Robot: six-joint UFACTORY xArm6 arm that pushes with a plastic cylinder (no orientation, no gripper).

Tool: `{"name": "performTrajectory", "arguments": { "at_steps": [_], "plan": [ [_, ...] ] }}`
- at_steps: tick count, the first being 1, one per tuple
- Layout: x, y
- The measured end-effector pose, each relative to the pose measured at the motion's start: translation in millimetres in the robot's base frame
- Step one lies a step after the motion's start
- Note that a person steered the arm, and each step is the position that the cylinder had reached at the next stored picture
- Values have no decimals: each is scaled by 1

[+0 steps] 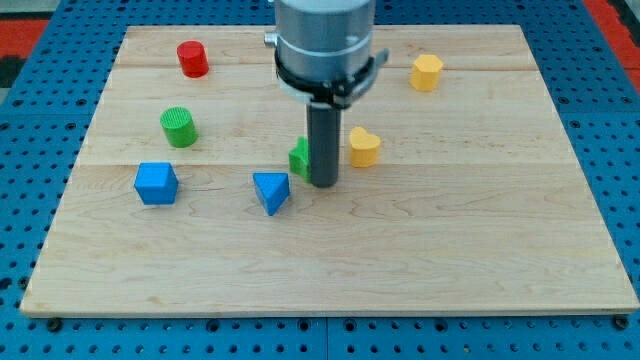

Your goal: Move the green blocks closer to the yellow heart

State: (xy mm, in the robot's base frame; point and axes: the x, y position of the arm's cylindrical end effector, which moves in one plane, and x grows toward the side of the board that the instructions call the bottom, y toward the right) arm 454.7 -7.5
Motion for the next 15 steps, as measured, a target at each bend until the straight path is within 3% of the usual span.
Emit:
{"name": "performTrajectory", "arguments": {
  "at_steps": [1, 2, 3, 4, 7, 8, 9, 10, 12, 15],
  "plan": [
    [-26, -20],
    [-34, 14],
    [-30, 37],
    [-5, 14],
    [-47, -186],
    [-47, -228],
    [-76, -235],
    [-88, -188],
    [-44, -109],
    [-45, -77]
  ]
}}
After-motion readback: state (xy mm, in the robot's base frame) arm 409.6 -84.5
